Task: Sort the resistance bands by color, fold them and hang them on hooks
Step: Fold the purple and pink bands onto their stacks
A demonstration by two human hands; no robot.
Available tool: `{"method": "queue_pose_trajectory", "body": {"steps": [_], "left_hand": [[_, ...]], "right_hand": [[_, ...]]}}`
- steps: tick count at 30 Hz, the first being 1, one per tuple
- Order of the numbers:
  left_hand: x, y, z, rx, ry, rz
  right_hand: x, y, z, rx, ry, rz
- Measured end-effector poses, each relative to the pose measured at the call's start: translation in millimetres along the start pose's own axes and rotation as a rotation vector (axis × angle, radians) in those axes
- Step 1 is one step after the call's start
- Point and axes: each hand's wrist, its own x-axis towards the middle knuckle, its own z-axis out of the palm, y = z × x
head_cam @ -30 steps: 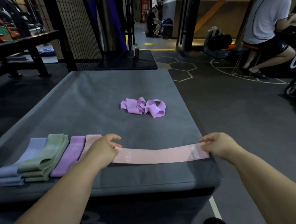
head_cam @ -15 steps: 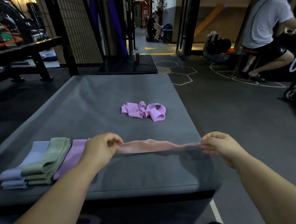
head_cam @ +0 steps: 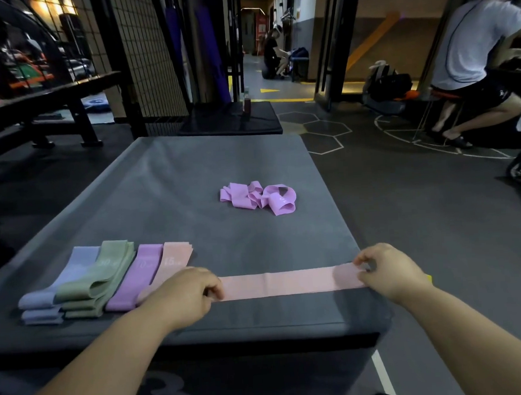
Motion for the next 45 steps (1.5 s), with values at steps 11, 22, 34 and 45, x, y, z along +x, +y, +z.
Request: {"method": "queue_pose_trajectory", "body": {"steps": [11, 22, 34, 45], "left_hand": [[9.8, 49.8, 28.1, 0.090, 0.174, 0.063], [19.9, 49.3, 47.5, 0.237, -0.071, -0.124], [17.4, 51.8, 45.3, 0.202, -0.030, -0.230], [18.5, 50.0, 42.6, 0.195, -0.089, -0.244]], "right_hand": [[-9.6, -35.9, 31.6, -0.214, -0.032, -0.315], [-3.7, -26.3, 50.3, -0.348, -0.145, -0.243], [-3.9, -24.2, 53.5, -0.339, -0.104, -0.213], [-5.1, -28.2, 50.1, -0.346, -0.147, -0.157]]}}
